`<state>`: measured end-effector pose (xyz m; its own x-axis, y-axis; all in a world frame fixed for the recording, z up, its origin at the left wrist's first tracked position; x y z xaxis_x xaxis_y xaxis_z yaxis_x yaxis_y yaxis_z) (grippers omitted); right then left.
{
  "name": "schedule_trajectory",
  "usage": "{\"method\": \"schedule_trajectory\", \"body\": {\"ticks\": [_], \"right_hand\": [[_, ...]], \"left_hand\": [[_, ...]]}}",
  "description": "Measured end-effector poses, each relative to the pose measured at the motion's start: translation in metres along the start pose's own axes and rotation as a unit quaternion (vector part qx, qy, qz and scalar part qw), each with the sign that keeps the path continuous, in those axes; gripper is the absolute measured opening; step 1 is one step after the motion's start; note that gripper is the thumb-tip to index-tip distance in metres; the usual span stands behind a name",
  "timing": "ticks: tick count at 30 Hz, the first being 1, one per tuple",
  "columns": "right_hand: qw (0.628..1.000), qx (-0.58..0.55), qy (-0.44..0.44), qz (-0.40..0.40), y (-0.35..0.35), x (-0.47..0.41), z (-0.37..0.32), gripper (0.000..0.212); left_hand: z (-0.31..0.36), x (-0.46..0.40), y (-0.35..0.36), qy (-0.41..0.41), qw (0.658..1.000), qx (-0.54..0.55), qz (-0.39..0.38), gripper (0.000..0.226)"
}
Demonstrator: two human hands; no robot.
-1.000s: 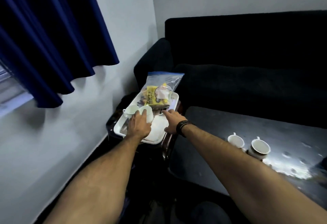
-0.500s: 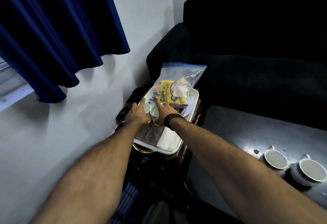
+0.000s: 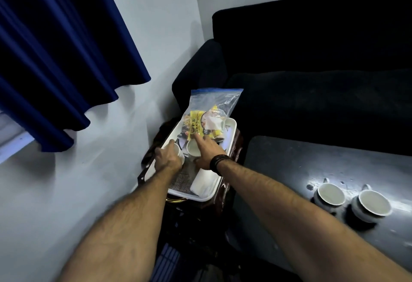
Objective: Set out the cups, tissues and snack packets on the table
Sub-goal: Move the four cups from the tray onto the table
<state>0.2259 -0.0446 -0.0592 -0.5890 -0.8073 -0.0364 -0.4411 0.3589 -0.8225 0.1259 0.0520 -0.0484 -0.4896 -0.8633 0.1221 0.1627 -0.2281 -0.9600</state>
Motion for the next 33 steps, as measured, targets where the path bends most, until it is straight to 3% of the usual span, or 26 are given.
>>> {"method": "schedule_trajectory", "body": {"ticks": [5,9,20,25,33], "right_hand": [[0.998,-0.016,0.024,0.049,-0.064,0.022,0.021,0.065],[0.994,-0.004,0.071,0.078,-0.115,0.055,0.057,0.059],[0.962,0.027,0.241,0.122,-0.233,0.186,0.228,0.065],[0.95,0.049,0.29,0.107,-0.248,0.215,0.294,0.072],[0.956,0.06,0.284,0.041,-0.209,0.209,0.35,0.071]], "left_hand": [[0.041,0.035,-0.033,0.149,0.988,-0.021,0.04,0.073],[0.091,0.067,-0.038,0.204,0.978,-0.009,0.033,0.07],[0.236,0.155,0.022,0.34,0.935,0.006,-0.098,0.065],[0.292,0.177,0.064,0.378,0.915,-0.002,-0.138,0.06],[0.338,0.185,0.135,0.407,0.894,-0.052,-0.183,0.058]]}}
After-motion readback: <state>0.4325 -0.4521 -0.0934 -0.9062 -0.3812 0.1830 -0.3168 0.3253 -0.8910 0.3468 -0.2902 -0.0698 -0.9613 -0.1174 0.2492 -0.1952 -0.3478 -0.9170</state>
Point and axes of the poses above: each hand's wrist, its own x-axis away from the middle knuckle, its own y-axis out of the palm, z = x × y, the point moved 5 cm from there along -x, towards the middle knuckle, and after that the axes turned 2 degrees about y, right-handed, at the moved point
